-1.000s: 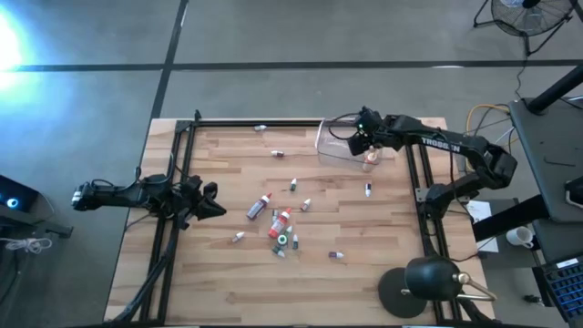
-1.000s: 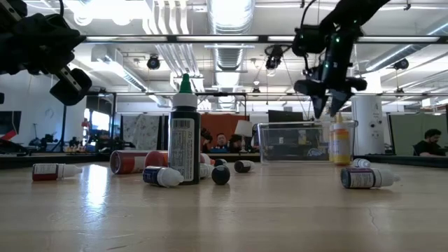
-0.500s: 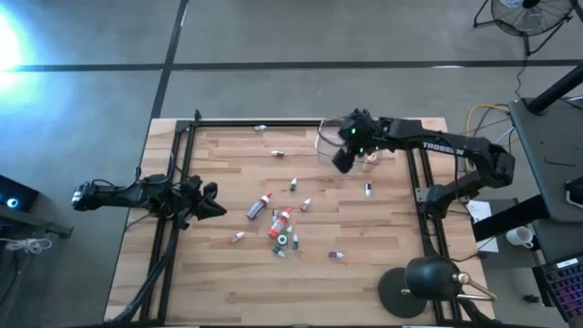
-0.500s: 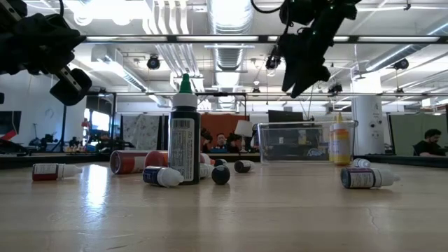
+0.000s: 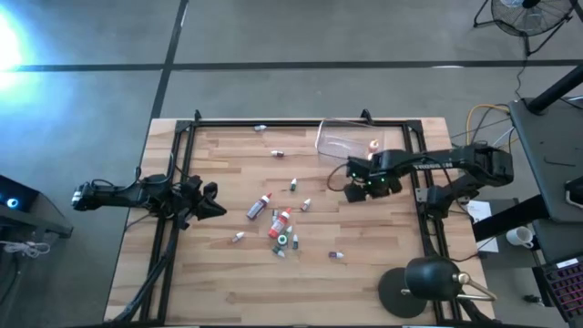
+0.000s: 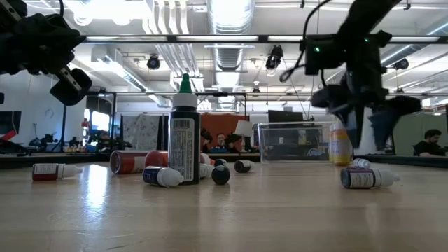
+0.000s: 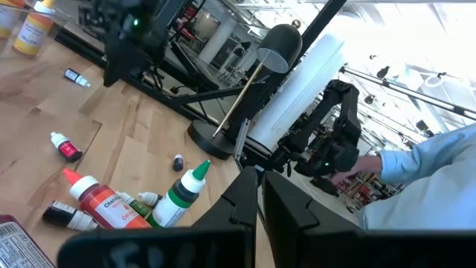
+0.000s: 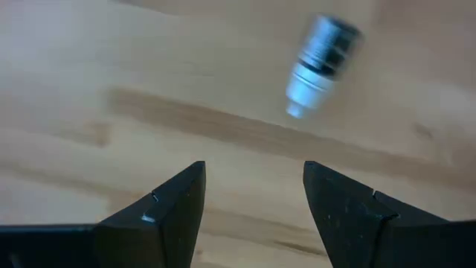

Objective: Pick & Place food coloring
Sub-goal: Put the small green food coloring bottle into the transparent bin

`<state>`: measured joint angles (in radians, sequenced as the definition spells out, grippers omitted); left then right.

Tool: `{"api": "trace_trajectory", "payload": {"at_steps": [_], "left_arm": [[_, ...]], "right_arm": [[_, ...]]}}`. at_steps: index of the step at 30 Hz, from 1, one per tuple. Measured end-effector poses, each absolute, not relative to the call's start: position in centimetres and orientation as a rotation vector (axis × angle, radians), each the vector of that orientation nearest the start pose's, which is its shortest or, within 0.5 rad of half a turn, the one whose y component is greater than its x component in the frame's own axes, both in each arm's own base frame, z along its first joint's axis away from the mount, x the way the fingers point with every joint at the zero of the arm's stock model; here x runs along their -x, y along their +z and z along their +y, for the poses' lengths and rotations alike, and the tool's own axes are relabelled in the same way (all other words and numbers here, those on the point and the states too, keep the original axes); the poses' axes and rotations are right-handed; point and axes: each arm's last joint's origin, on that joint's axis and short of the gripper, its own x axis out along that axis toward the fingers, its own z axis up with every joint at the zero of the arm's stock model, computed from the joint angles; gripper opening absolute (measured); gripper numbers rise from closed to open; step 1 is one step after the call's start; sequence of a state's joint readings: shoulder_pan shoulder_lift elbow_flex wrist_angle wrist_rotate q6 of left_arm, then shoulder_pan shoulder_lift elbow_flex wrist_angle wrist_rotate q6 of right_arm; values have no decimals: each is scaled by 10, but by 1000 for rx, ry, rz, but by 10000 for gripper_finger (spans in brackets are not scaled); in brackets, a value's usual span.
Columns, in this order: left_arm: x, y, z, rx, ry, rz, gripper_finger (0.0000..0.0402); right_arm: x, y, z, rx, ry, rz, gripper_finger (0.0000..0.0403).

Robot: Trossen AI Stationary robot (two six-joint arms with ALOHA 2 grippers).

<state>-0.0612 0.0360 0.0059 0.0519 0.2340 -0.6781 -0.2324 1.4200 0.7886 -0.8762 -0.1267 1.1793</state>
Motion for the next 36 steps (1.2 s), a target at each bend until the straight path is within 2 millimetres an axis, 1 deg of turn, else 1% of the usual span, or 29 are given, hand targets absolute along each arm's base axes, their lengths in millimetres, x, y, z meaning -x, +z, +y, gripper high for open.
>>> {"api": "trace_trajectory", "payload": {"at_steps": [2,6,13,16,20,25,29,36], "left_arm": [[-98,168,-13,671,-291,79,0],[-98,168,-13,671,-291,79,0],[-98,168,-13,671,-292,79,0],[-98,168,-13,671,-292,79,0],[-98,168,-13,671,-292,80,0],[-98,168,-13,671,-292,79,0],[-98,168,-13,671,-292,79,0],[-98,168,-13,671,-291,79,0]], "right_arm": [[-211,166,-44,-1223,-1036,1265,219],[-208,162,-46,-1188,-1146,1194,219],[-210,161,-49,-1157,-1172,1135,219],[-206,154,-49,-1155,-1180,1140,219],[-202,143,-49,-1181,-1203,1091,219],[-202,141,-51,-1170,-1252,1018,217],[-203,141,-51,-1151,-1238,1023,200],[-200,139,-50,-1158,-1233,1043,142]]}}
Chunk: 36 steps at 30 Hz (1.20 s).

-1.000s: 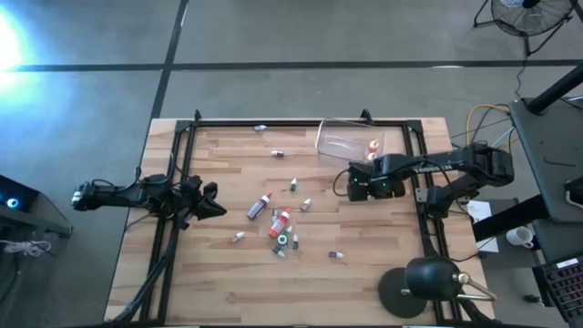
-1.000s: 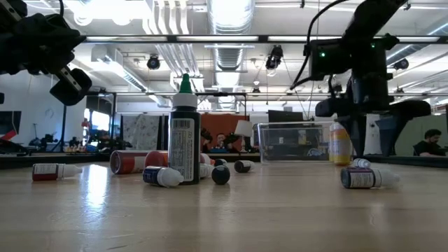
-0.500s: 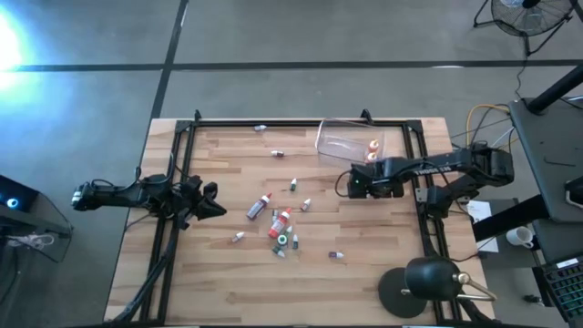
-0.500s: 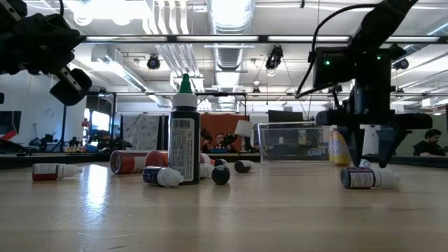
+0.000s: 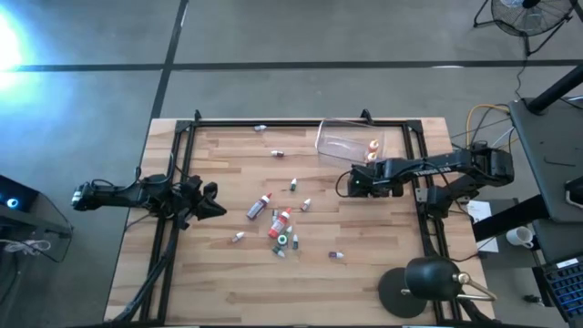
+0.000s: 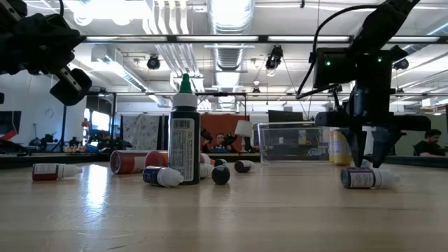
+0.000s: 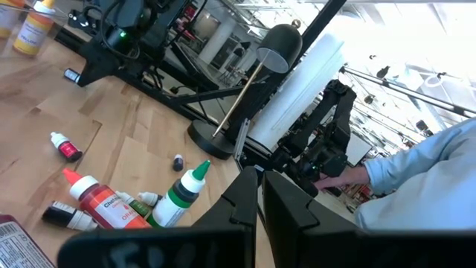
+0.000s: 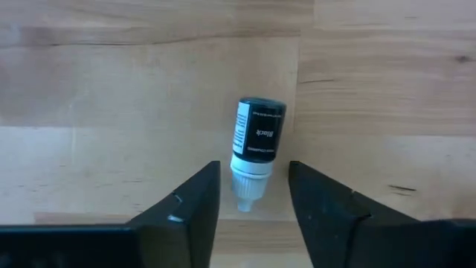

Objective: Pick & Place food coloring
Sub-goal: Put the small green food coloring bottle into the transparent bin

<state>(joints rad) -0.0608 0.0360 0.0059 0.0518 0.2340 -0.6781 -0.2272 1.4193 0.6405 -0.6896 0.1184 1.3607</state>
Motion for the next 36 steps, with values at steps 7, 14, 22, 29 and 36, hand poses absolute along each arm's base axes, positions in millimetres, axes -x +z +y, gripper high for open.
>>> {"api": "trace_trajectory", "payload": {"at_steps": [7,14,22,29,36], "left_arm": [[-98,168,-13,671,-291,79,0],[-98,168,-13,671,-291,79,0],[-98,168,-13,671,-291,79,0],[-98,168,-13,671,-291,79,0],[-98,168,-13,671,-291,79,0]], "right_arm": [[-200,139,-50,-1144,-1214,1061,86],[-203,142,-51,-1081,-1174,1069,40],[-234,188,-48,-897,-887,1027,48],[-256,253,-68,-680,-1066,689,49],[-251,269,-112,-751,-1113,741,91]]}}
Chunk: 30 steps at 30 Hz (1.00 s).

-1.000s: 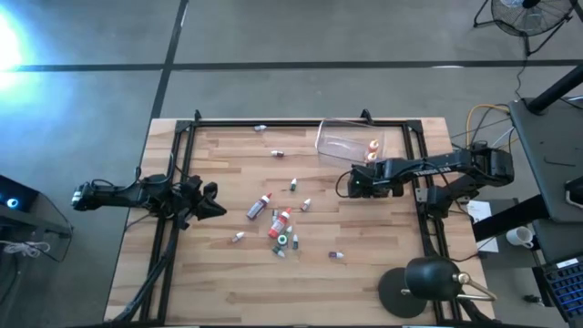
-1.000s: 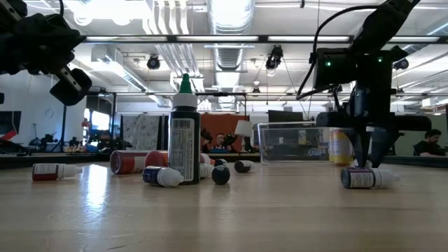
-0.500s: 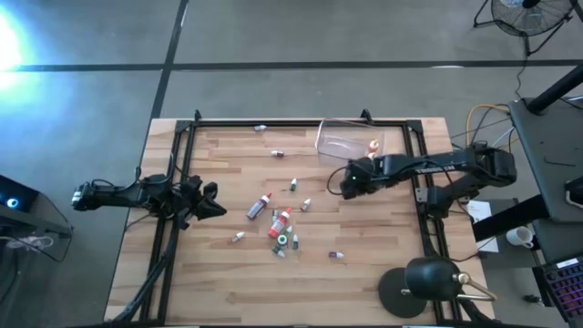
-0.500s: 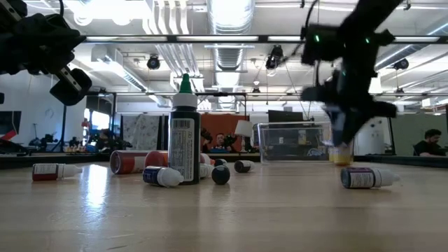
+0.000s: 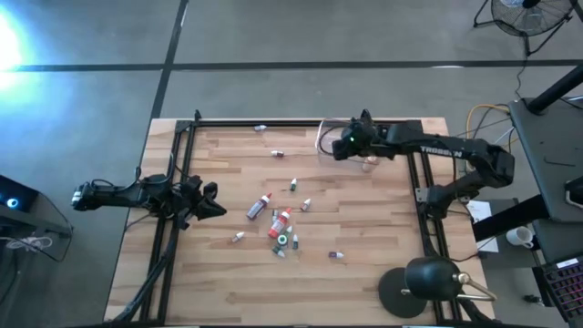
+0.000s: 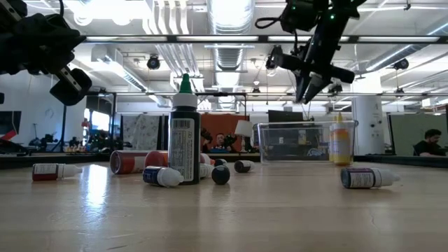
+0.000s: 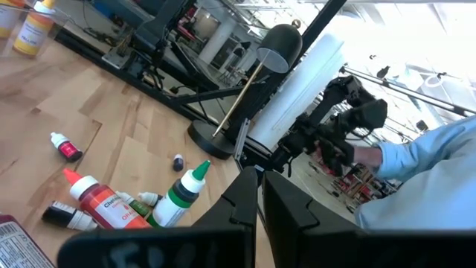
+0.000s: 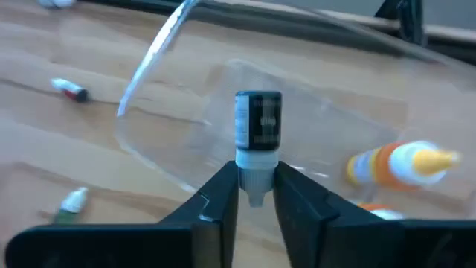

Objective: Pick & Place food coloring
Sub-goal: Put the small green food coloring bottle into the transparent bin

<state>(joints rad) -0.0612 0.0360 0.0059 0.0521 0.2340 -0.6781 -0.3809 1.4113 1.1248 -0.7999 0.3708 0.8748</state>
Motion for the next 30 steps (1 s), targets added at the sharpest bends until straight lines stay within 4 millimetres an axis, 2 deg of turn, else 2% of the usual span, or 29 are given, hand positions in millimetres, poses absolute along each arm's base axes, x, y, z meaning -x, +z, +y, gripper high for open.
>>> {"api": "trace_trajectory", "payload": {"at_steps": [5,8,12,14,16,25,30], "left_arm": [[-98,168,-13,671,-292,80,0],[-98,168,-13,671,-292,79,0],[-98,168,-13,671,-292,79,0],[-98,168,-13,671,-292,79,0],[-98,168,-13,671,-292,79,0],[-98,168,-13,674,-292,79,0],[-97,176,-12,797,-289,62,0]], "right_arm": [[-250,280,-122,-734,-1134,713,170],[-254,292,-122,-667,-1150,655,211],[-268,306,-119,-557,-932,642,244],[-274,310,-118,-547,-783,626,251],[-279,313,-117,-549,-705,585,253],[-283,314,-113,-546,-668,564,241],[-283,311,-113,-551,-671,561,235]]}}
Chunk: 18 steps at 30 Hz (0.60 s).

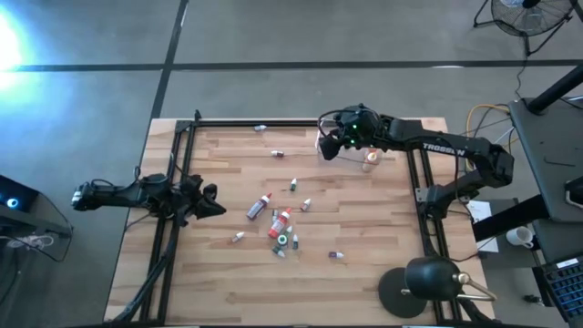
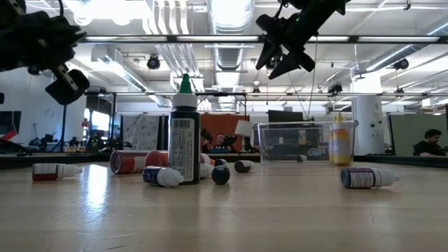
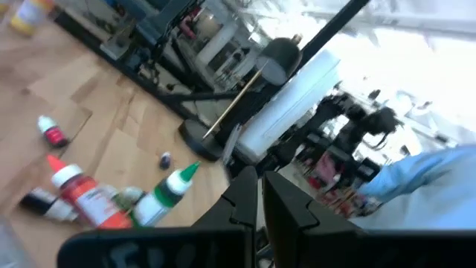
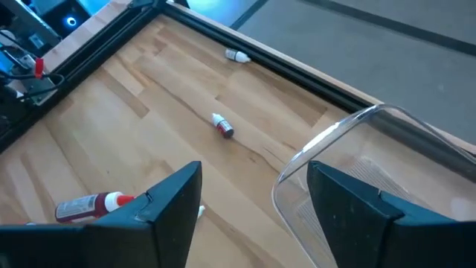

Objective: Pick & Place food coloring
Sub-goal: Put the small green food coloring bottle into the transparent bin

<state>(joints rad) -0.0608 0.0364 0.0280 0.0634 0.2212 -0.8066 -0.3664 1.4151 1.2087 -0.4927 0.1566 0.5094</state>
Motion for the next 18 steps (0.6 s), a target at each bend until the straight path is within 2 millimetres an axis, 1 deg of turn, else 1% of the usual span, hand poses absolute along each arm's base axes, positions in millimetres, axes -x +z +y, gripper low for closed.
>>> {"api": "trace_trajectory", "payload": {"at_steps": [5,13,15,18], "left_arm": [[-97,179,-12,863,-290,60,0],[-97,180,-11,868,-243,25,0],[-97,180,-9,867,-198,0,0],[-97,186,-3,861,-26,-129,0]], "right_arm": [[-283,308,-113,-561,-675,564,235],[-283,308,-113,-571,-676,554,233],[-284,308,-112,-595,-677,548,232],[-285,309,-108,-619,-664,543,230]]}}
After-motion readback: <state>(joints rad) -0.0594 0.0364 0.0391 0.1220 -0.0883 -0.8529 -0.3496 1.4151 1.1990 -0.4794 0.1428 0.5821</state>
